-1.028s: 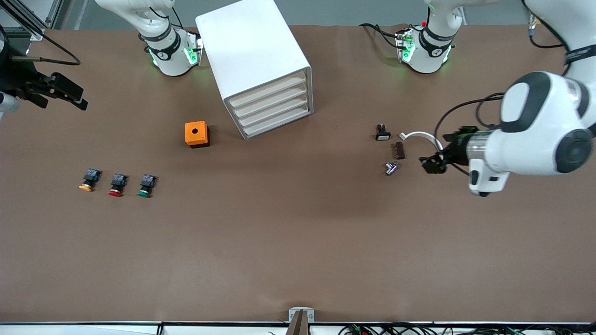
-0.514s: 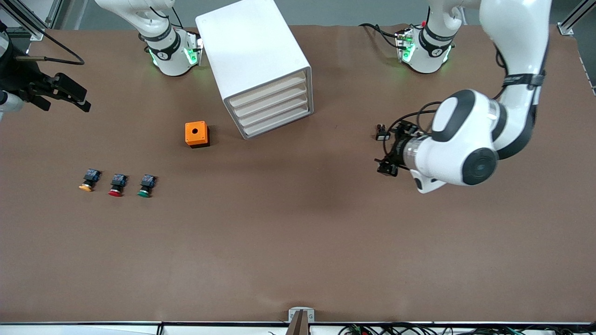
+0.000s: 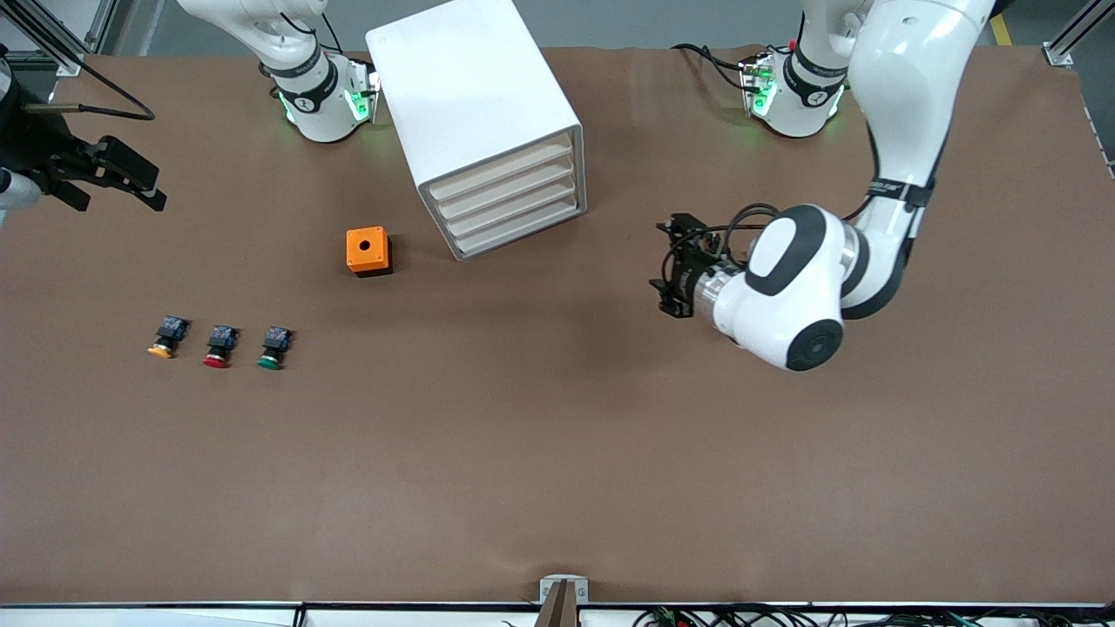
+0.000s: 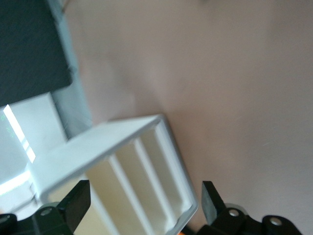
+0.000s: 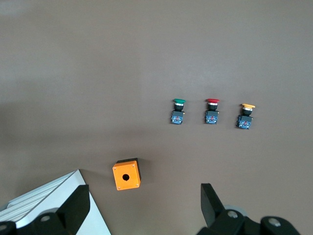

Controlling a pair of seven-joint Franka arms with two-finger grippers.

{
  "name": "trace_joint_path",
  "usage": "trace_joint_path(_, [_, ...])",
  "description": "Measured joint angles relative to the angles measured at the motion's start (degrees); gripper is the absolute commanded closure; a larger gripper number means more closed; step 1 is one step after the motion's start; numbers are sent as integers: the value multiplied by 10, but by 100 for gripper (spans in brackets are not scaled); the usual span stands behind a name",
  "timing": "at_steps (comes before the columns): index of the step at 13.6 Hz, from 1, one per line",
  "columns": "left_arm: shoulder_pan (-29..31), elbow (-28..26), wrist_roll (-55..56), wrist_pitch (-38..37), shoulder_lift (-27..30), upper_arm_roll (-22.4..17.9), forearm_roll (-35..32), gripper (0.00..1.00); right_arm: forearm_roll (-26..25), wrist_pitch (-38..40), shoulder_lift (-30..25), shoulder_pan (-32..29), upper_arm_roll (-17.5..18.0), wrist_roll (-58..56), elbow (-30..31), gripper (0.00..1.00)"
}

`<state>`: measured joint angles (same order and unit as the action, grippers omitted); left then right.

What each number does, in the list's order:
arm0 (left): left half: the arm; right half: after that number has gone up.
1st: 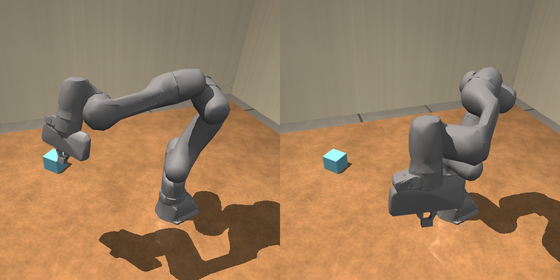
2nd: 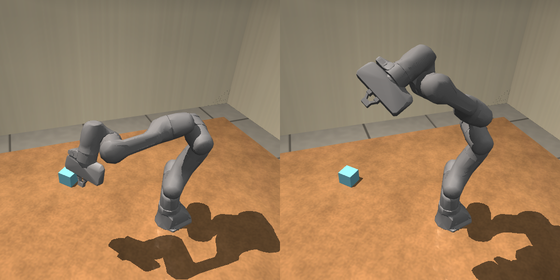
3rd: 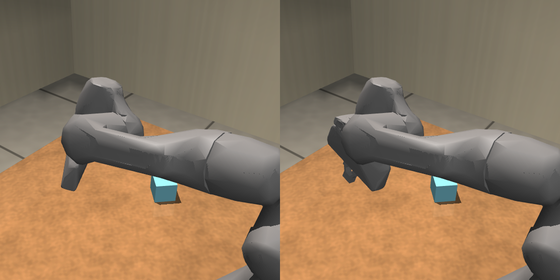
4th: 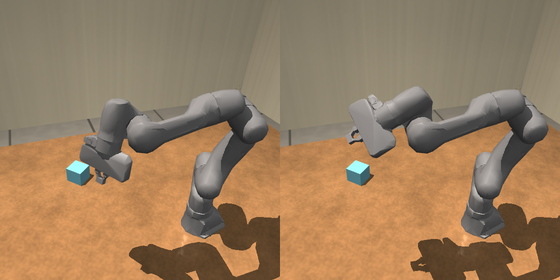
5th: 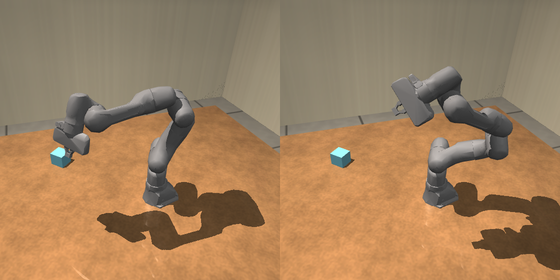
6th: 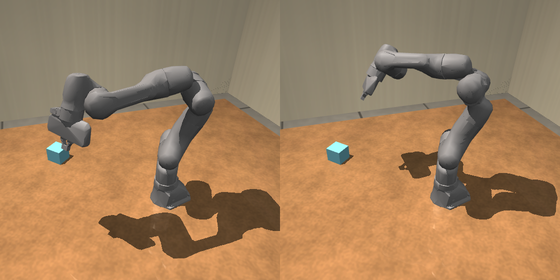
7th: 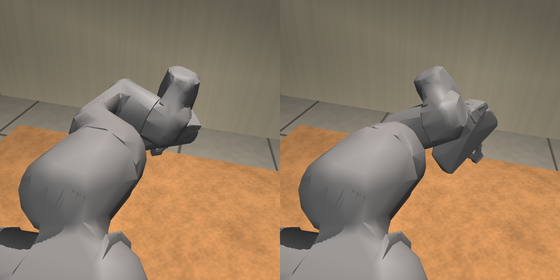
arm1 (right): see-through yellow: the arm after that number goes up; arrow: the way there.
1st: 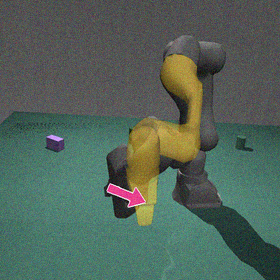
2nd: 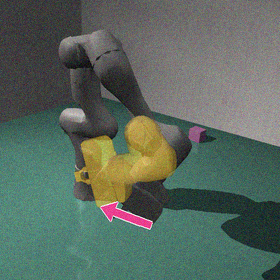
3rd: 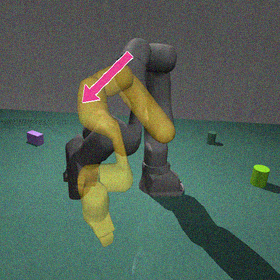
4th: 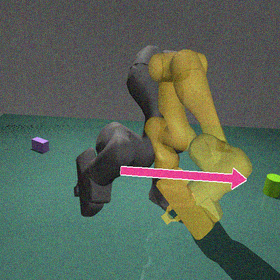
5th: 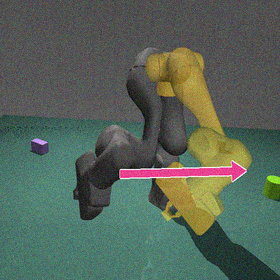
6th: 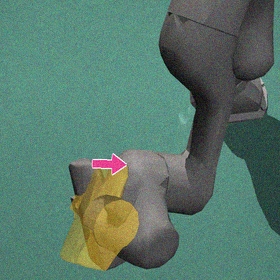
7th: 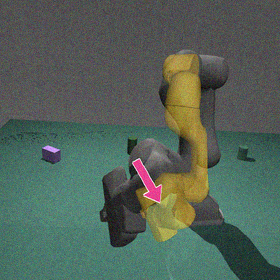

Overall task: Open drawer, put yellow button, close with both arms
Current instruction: 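Grasp the drawer handle with the left gripper and pull it open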

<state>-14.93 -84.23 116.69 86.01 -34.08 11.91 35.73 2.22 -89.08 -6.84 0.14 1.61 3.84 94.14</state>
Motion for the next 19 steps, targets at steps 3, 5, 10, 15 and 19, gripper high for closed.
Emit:
trace_joint_path(3, [-26,4,112,0,-26,0,93,0,0,0,0,-2,-1,0,-1,0])
trace_joint_path(5, [-45,12,173,0,-40,0,120,1,0,0,2,-3,-2,0,-1,0])
trace_joint_path(10, [-112,20,282,7,-67,0,172,51,-4,-14,76,-9,-5,-5,-8,0])
trace_joint_path(15, [-144,31,317,25,-90,0,213,51,-7,-37,129,-36,-7,-7,-13,0])
trace_joint_path(19, [-167,33,345,27,-98,0,232,51,-51,-96,161,-57,-9,-13,2,0])
